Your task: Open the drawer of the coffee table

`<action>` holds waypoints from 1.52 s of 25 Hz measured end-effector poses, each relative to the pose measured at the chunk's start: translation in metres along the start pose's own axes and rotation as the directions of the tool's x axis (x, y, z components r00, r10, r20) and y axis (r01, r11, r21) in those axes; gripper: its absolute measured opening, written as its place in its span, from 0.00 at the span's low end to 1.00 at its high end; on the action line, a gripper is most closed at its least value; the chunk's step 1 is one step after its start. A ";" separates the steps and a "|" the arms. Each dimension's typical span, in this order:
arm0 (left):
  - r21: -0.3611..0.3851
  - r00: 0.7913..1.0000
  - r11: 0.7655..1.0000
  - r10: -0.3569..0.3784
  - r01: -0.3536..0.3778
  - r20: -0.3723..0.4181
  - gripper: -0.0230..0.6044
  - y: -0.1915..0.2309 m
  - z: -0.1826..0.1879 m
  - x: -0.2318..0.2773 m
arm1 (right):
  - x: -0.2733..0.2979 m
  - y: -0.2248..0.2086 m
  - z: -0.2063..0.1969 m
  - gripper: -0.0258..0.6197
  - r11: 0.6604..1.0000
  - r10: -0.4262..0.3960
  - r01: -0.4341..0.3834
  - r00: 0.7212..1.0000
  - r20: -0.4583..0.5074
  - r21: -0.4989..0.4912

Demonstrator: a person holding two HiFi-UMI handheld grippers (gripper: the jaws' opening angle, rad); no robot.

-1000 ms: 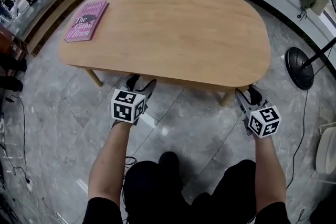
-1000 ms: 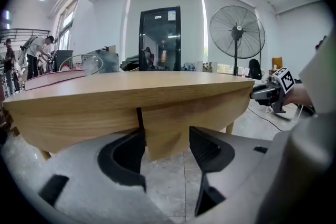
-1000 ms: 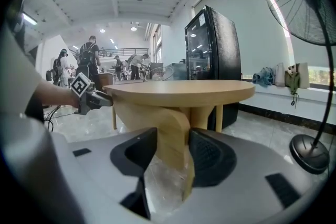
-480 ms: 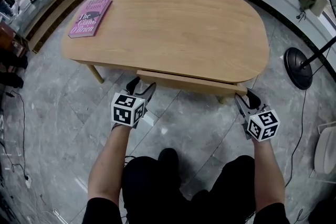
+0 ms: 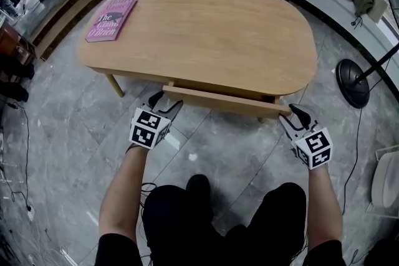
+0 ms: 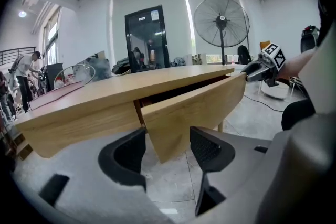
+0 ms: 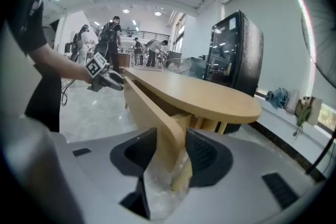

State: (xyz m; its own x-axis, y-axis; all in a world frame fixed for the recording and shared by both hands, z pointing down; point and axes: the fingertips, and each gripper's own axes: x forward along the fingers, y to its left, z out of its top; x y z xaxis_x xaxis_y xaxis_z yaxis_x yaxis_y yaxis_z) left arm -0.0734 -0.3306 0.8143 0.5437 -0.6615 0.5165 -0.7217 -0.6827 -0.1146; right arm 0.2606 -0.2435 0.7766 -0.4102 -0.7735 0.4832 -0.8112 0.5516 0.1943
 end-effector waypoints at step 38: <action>-0.028 1.000 0.999 -0.016 0.015 -0.019 0.37 -0.028 -0.013 -0.067 | -0.047 0.058 0.003 0.23 0.987 0.126 -0.128 0.992 -0.031 -0.094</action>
State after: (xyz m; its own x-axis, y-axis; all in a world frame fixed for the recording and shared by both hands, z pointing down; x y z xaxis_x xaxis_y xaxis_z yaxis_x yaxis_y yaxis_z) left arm -0.0958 -0.2629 0.7940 0.5467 -0.6448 0.5341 -0.7251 -0.6837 -0.0831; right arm 0.2319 -0.1761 0.7621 -0.4958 -0.6878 0.5302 -0.7089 0.6732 0.2104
